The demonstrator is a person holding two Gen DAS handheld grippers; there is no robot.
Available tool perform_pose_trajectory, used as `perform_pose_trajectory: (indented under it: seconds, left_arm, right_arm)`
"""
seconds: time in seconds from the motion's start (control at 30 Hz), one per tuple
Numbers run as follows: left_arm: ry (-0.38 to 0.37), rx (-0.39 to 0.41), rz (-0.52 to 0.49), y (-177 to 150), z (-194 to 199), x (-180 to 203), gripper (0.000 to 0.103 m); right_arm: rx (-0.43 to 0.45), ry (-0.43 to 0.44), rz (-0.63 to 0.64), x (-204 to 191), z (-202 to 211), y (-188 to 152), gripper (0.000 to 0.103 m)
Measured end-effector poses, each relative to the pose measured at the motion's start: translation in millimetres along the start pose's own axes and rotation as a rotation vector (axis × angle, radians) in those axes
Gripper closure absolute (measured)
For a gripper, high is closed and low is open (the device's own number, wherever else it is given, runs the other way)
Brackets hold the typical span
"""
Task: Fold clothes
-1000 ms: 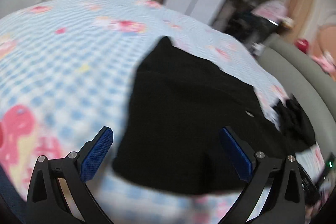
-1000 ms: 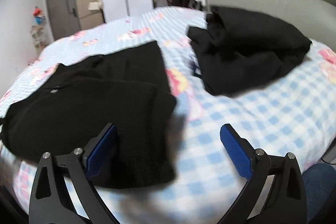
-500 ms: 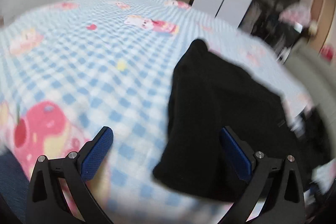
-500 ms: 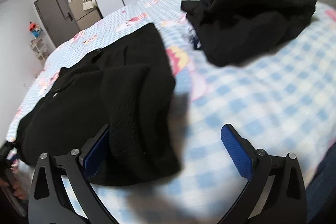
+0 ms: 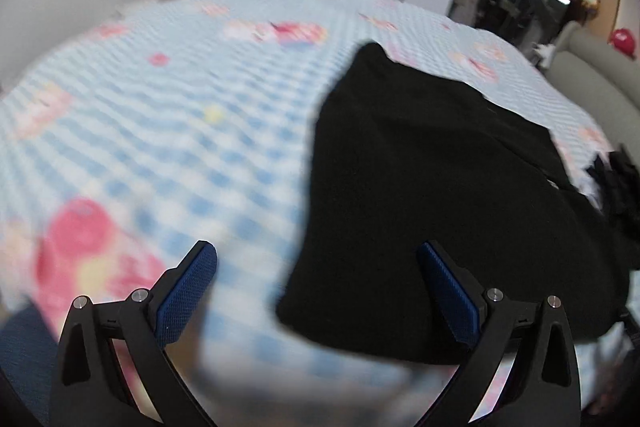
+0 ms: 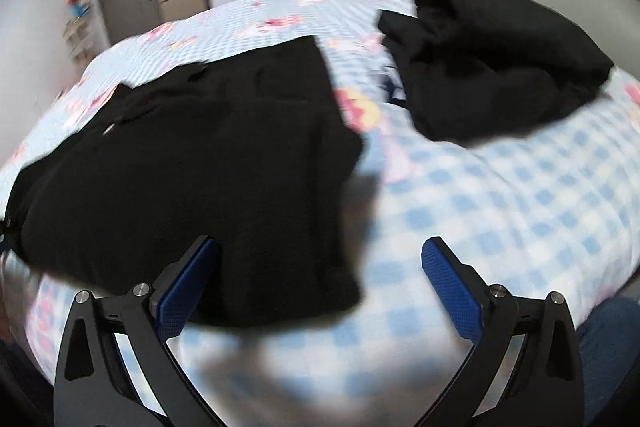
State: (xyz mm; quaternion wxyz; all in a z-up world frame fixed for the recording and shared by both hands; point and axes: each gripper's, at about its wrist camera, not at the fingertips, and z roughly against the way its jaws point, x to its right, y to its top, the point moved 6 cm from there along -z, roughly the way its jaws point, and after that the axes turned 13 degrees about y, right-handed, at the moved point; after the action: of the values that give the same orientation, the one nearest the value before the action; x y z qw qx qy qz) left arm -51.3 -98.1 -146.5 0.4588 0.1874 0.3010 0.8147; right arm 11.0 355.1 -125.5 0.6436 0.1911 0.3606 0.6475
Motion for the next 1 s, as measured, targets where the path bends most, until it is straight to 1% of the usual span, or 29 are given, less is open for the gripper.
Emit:
perform_pose_trajectory:
  seconds: [0.07, 0.1, 0.2, 0.23, 0.3, 0.33, 0.37, 0.4, 0.43, 0.47, 0.53, 0.57, 0.63, 0.67, 0.7, 0.73, 0.8, 0.83, 0.9, 0.93, 1.0]
  left_arm:
    - [-0.030, -0.017, 0.034, -2, 1, -9, 0.001]
    - [-0.059, -0.032, 0.055, -5, 2, -12, 0.001]
    - [-0.133, -0.026, 0.069, -10, 14, -16, 0.001]
    - [-0.177, -0.033, 0.074, -13, 17, -14, 0.001]
    - [-0.335, -0.094, 0.109, -22, 20, -5, 0.001]
    - [-0.415, -0.132, 0.127, -26, 21, 1, 0.001]
    - [-0.484, -0.186, 0.137, -33, 19, 9, 0.001]
    - [-0.537, -0.247, 0.136, -44, 17, 18, 0.001]
    - [-0.567, -0.286, 0.130, -50, 15, 25, 0.001]
    - [-0.556, -0.286, 0.113, -50, 12, 30, 0.001]
    - [-0.534, -0.288, 0.080, -49, 7, 38, 0.001]
    - [-0.527, -0.294, 0.080, -48, 4, 40, 0.001]
    - [-0.520, -0.323, 0.133, -45, -4, 37, 0.001]
    - [-0.505, -0.333, 0.156, -46, -7, 35, 0.001]
    - [-0.489, -0.339, 0.169, -46, -9, 35, 0.001]
    - [-0.472, -0.336, 0.167, -47, -10, 38, 0.001]
    - [-0.445, -0.311, 0.130, -49, -8, 47, 0.001]
    - [-0.443, -0.299, 0.119, -49, -6, 49, 0.001]
    - [-0.466, -0.294, 0.153, -46, -8, 44, 0.001]
    - [-0.483, -0.293, 0.180, -42, -11, 41, 0.001]
    - [-0.536, -0.297, 0.264, -28, -22, 33, 0.001]
  right_arm:
    - [0.003, -0.002, 0.004, 3, 2, 2, 0.001]
    - [0.003, -0.001, 0.006, 4, 3, 3, 0.001]
    - [0.004, 0.003, 0.014, 8, 6, 5, 0.001]
    - [0.004, -0.004, 0.019, 7, 8, 5, 0.001]
    - [0.004, -0.022, 0.030, 5, 11, 3, 0.001]
    - [0.004, -0.032, 0.010, 4, 12, 4, 0.001]
    - [0.003, -0.042, -0.016, 4, 13, 5, 0.001]
    - [0.020, 0.005, -0.058, -5, 19, 5, 0.004]
    - [0.041, 0.064, -0.104, -15, 25, 5, 0.004]
    - [0.061, 0.123, -0.150, -26, 31, 6, 0.003]
    - [-0.006, 0.247, -0.119, -54, 23, 0, 0.001]
    - [-0.042, 0.262, -0.096, -63, 17, -5, 0.000]
    - [-0.098, 0.265, -0.067, -70, 7, -19, 0.000]
    - [-0.127, 0.263, -0.060, -70, 4, -26, 0.000]
    - [-0.156, 0.279, -0.078, -69, 1, -32, 0.000]
    - [-0.185, 0.305, -0.122, -66, -1, -39, 0.001]
    - [-0.227, 0.349, -0.199, -61, -4, -51, 0.001]
    - [-0.222, 0.357, -0.208, -59, -4, -53, 0.001]
    - [-0.204, 0.373, -0.234, -54, -5, -48, 0.001]
    - [-0.188, 0.385, -0.262, -49, -5, -44, 0.001]
    - [-0.151, 0.400, -0.313, -38, -8, -33, 0.001]
